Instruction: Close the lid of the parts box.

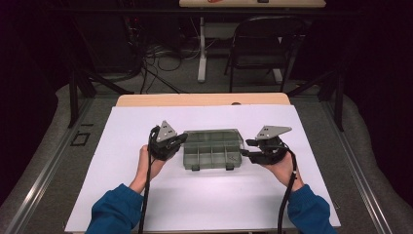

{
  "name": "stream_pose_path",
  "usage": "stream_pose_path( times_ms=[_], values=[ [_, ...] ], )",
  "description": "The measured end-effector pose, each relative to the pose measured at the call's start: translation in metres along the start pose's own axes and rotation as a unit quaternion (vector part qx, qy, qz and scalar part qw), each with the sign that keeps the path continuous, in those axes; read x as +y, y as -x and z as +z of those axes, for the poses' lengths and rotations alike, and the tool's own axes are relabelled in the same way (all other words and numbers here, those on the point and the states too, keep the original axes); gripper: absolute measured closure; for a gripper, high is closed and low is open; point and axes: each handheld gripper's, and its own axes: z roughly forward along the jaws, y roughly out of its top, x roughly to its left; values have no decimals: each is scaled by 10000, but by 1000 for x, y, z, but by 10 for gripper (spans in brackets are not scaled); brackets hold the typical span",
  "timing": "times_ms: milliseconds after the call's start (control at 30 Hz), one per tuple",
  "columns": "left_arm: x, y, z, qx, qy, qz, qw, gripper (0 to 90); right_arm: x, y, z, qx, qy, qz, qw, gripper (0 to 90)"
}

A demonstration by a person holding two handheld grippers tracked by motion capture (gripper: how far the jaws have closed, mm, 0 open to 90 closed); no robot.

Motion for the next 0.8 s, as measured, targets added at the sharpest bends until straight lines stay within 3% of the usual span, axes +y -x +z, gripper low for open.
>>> stream_pose_path(
  times_ms=[67, 233, 500, 800],
  values=[
    [-1, 1, 1, 8, 8, -6, 10000, 900, 4, -2, -7, 29, 254, -10, 9997, 656],
    [-4, 2, 3, 29, 5, 10, 10000, 900, 14, -6, -11, -238, 681, -37, 9974, 819],
    [-10, 6, 4, 18, -6, 3, 10000, 900, 9, -6, 14, -324, 299, 19, 9990, 895],
    [-20, 9, 7, -49, -48, -53, 10000, 900, 2, -10, 25, -351, 26, -41, 9994, 899]
  ],
)
